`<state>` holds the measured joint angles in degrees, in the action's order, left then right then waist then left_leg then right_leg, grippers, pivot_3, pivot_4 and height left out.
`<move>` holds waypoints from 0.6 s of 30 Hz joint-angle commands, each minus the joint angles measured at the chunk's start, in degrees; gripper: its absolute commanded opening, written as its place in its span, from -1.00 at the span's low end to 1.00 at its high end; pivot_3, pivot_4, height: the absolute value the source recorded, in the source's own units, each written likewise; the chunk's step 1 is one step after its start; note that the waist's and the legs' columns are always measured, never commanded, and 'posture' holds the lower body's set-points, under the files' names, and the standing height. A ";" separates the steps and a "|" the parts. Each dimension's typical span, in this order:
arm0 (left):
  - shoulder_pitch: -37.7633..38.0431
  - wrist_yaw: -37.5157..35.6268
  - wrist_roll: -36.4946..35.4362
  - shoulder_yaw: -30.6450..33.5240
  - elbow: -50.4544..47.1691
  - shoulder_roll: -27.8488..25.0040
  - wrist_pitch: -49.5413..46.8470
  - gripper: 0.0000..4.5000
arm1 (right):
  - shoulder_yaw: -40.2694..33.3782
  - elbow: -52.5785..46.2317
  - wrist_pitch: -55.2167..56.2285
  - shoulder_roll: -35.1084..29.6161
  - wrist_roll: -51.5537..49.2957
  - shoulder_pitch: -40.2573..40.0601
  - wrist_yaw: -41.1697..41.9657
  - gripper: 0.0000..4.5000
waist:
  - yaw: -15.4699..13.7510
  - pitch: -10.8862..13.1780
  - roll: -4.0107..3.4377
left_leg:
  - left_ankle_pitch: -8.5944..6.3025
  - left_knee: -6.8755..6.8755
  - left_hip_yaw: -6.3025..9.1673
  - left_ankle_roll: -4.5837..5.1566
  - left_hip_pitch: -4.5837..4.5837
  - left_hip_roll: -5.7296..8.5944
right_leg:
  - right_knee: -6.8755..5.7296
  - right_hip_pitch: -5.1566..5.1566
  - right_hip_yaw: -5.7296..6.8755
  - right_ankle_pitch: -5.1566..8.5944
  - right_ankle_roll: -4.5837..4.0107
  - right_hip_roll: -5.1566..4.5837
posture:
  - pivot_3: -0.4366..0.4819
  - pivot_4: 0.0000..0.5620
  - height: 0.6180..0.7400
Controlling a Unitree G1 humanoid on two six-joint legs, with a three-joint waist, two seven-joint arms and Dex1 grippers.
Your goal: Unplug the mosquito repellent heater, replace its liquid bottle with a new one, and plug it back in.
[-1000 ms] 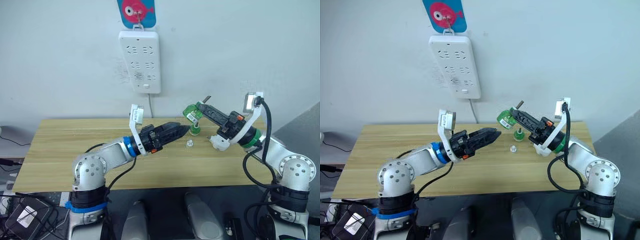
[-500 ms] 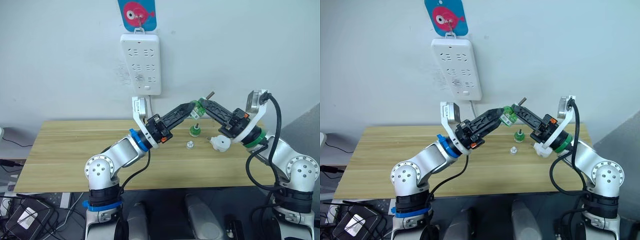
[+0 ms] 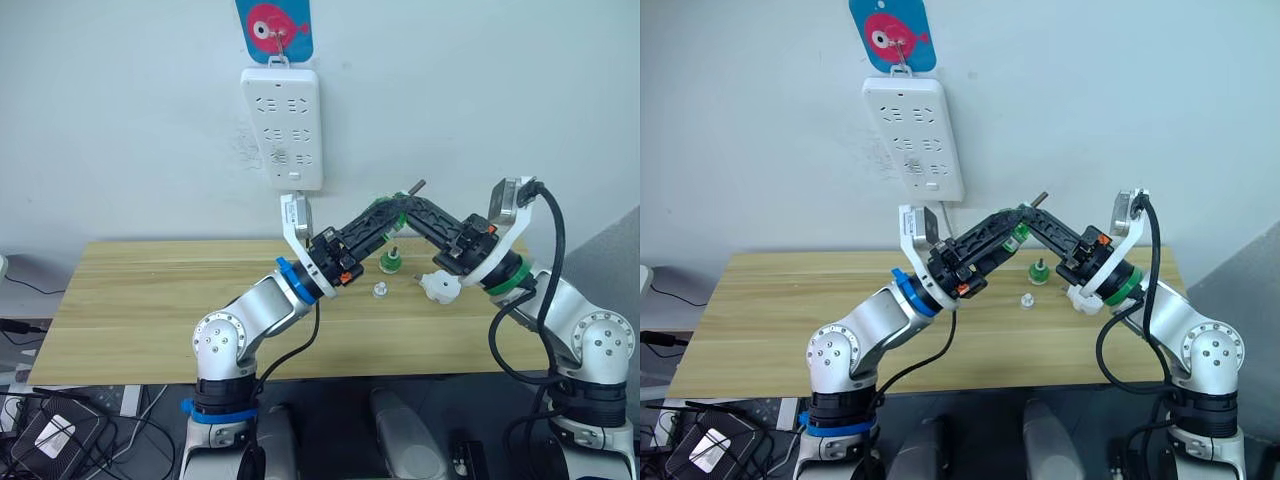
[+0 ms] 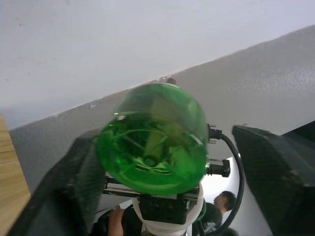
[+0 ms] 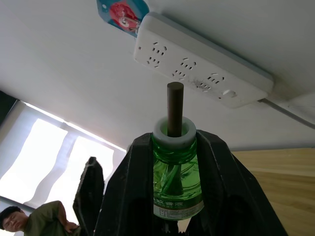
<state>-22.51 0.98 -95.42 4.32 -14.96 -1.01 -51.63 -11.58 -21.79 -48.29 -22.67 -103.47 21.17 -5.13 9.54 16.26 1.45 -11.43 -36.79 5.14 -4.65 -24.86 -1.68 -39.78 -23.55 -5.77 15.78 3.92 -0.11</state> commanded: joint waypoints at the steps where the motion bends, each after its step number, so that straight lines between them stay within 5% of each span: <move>1: 1.13 0.31 -2.54 -0.95 -2.16 0.19 1.31 0.33 | 0.13 -1.94 2.08 -0.74 -2.39 0.53 -1.06 -0.62 | 0.00 -0.01 0.00 | 0.00 0.00 0.00 0.00 0.00 0.00 | 0.00 0.00 0.00 0.00 0.00 0.00 | -0.63 -0.25 1.00; 4: 1.93 0.79 -3.71 -1.03 -2.56 -0.22 2.20 0.05 | 0.48 -1.71 3.08 -1.03 -3.07 0.95 -1.80 -0.62 | 0.00 -0.01 0.00 | 0.00 0.00 -0.01 0.00 0.00 0.00 | 0.01 0.00 -0.01 0.00 0.00 0.00 | -0.63 -0.26 1.00; 17: 3.57 0.48 -7.27 -2.48 -3.00 -1.89 4.07 0.04 | 1.01 -0.80 4.80 -1.97 -4.30 1.08 -2.36 -0.62 | -0.03 -0.02 0.00 | 0.00 0.01 -0.02 0.01 0.00 0.00 | 0.07 0.01 -0.03 0.00 0.00 0.00 | -0.62 -0.25 1.00; 18: 3.65 0.62 -7.89 -2.59 -3.02 -2.07 4.10 0.20 | 0.98 -0.81 4.82 -2.07 -4.38 1.00 -2.34 -0.62 | -0.03 -0.02 0.00 | 0.00 0.01 -0.02 0.01 0.00 0.00 | 0.07 0.00 -0.03 0.00 0.00 0.00 | -0.62 -0.25 1.00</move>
<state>-19.65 1.97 -100.47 2.20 -15.85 -3.02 -47.27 -8.75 -21.69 -45.39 -23.99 -107.05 21.84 -7.81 9.51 16.24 1.45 -11.44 -36.77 5.12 -4.65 -24.86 -1.68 -39.71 -23.55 -5.80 15.79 3.93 -0.11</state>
